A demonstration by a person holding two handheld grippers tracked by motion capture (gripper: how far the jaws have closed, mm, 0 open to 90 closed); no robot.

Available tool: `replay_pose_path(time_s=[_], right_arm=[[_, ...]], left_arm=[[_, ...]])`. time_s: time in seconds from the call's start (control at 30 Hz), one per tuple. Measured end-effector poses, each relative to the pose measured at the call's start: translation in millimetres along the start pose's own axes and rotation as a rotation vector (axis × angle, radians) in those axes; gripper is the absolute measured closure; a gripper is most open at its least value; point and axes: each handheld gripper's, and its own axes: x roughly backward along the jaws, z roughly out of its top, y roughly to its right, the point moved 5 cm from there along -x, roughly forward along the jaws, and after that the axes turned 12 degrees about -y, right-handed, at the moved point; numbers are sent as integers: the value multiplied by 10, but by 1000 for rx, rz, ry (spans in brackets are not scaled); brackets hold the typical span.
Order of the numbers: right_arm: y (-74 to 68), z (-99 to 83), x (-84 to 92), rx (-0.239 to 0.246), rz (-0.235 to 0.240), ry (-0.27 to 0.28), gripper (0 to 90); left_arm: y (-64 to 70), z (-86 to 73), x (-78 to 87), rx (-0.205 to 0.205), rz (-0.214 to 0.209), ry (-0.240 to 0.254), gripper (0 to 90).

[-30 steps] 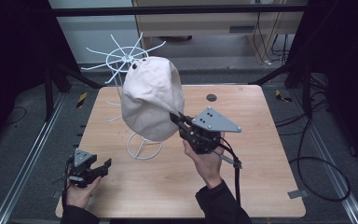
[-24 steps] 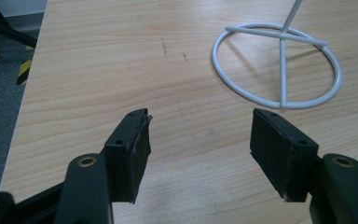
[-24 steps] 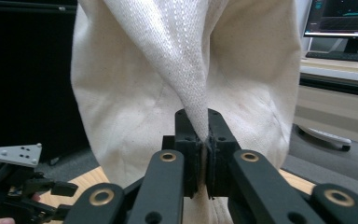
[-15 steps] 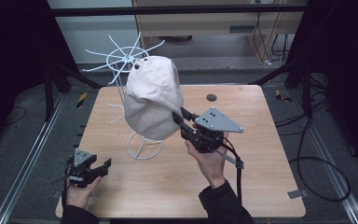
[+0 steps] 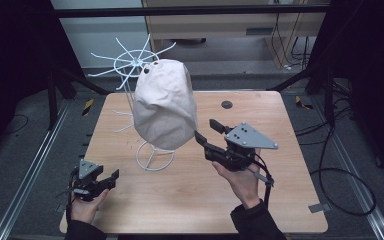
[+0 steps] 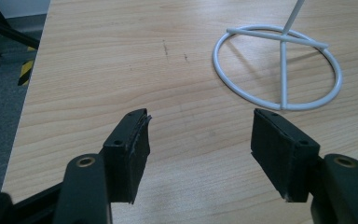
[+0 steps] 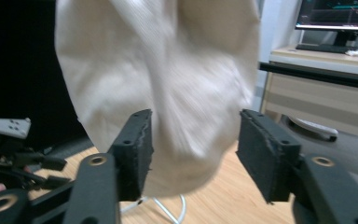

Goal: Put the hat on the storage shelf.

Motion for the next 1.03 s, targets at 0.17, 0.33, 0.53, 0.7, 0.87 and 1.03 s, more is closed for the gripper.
replay_pose_path(time_s=[0.17, 0.33, 0.53, 0.7, 0.87, 1.03], right_arm=[[128, -230, 62, -41, 6, -44, 357], [338, -567, 86, -87, -16, -100, 294], [633, -1031, 82, -145, -48, -191, 250], [857, -1382, 93, -196, -77, -257, 216], [1066, -1694, 164, -226, -140, -304, 194], [1261, -1905, 208, -242, -207, -356, 180]], left_arm=[[13, 5, 9, 0, -4, 8, 370], [13, 2, 6, -3, -7, 2, 379], [24, -1, -3, -4, -12, -2, 388], [18, -4, -18, -1, -18, -4, 381], [-1, -21, -47, -12, -18, -22, 358], [-26, -40, -105, -19, -10, -41, 310]])
